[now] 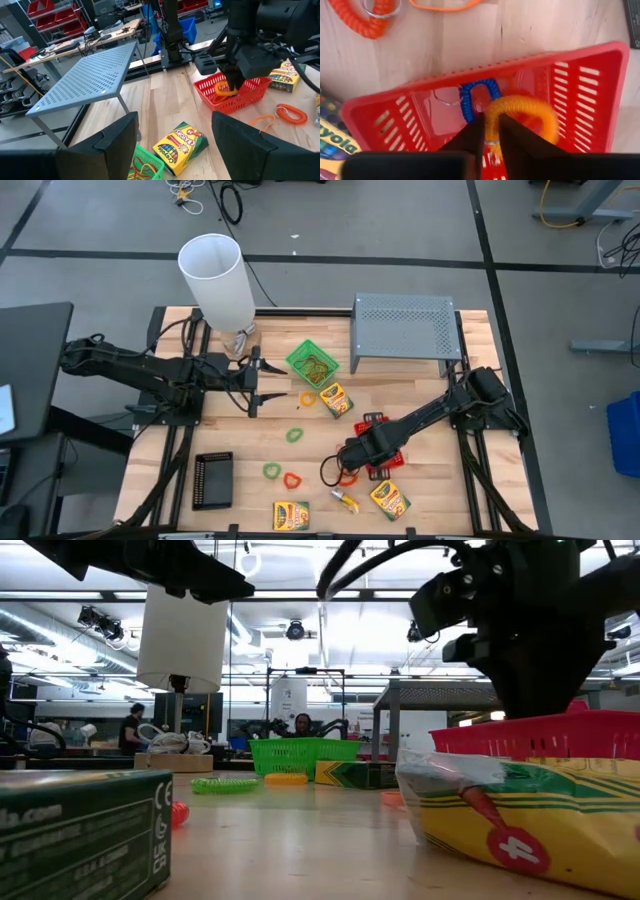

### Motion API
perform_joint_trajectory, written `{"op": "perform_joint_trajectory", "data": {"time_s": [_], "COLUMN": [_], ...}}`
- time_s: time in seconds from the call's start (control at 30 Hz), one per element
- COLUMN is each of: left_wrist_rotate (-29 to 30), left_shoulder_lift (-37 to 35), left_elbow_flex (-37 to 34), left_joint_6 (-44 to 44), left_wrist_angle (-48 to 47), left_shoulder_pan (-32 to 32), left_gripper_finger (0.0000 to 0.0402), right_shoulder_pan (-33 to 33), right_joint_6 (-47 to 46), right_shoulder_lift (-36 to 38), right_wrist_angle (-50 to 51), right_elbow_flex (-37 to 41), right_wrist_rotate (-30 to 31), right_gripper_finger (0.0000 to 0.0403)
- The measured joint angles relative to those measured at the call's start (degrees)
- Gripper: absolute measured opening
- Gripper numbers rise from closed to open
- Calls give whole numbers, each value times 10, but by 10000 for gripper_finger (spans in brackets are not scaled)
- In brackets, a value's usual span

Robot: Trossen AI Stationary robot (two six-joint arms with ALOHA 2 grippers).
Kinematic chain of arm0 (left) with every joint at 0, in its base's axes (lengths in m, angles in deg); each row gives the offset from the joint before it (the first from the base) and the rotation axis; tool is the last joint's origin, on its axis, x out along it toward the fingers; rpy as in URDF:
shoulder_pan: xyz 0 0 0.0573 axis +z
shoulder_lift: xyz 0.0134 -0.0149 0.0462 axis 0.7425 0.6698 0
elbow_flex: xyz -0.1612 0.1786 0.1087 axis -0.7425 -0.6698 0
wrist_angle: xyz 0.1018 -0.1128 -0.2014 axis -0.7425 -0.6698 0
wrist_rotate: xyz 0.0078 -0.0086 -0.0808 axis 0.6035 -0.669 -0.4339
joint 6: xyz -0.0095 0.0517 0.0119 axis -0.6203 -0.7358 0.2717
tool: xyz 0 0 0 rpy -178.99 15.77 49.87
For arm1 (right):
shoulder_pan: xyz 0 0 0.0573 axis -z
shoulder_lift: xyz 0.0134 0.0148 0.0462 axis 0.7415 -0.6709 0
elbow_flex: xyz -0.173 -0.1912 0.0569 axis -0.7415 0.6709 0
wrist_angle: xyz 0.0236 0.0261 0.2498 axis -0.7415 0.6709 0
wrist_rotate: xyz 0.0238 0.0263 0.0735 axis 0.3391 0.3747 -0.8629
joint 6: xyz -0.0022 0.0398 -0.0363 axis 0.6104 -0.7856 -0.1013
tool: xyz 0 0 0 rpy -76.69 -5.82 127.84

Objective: Pick & Place Office Desk Supplies
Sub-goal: Put the yellow spring keychain into the red bin, then put the orange spring keychain into the red bin

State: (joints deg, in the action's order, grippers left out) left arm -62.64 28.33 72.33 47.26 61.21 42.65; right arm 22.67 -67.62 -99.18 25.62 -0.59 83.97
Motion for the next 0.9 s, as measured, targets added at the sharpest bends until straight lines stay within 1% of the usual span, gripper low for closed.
{"op": "perform_joint_trajectory", "data": {"time_s": [0.2,0.27,0.33,0.5,0.67,0.9], "left_wrist_rotate": [0,0,0,0,0,0], "left_shoulder_lift": [0,0,0,0,0,0], "left_elbow_flex": [0,0,0,0,0,0], "left_joint_6": [0,0,0,0,0,0], "left_wrist_angle": [-2,-1,-2,-1,-1,-2], "left_shoulder_pan": [0,0,0,0,0,0], "left_gripper_finger": [256,256,256,256,256,256], "right_shoulder_pan": [0,0,0,-2,-19,-52], "right_joint_6": [-9,-11,-11,-12,14,50], "right_shoulder_lift": [0,0,0,0,0,-3], "right_wrist_angle": [-8,-9,-7,-7,-13,-95], "right_elbow_flex": [0,0,-4,-36,-88,-96], "right_wrist_rotate": [-11,-11,-11,-3,22,25], "right_gripper_finger": [154,176,189,194,182,179]}}
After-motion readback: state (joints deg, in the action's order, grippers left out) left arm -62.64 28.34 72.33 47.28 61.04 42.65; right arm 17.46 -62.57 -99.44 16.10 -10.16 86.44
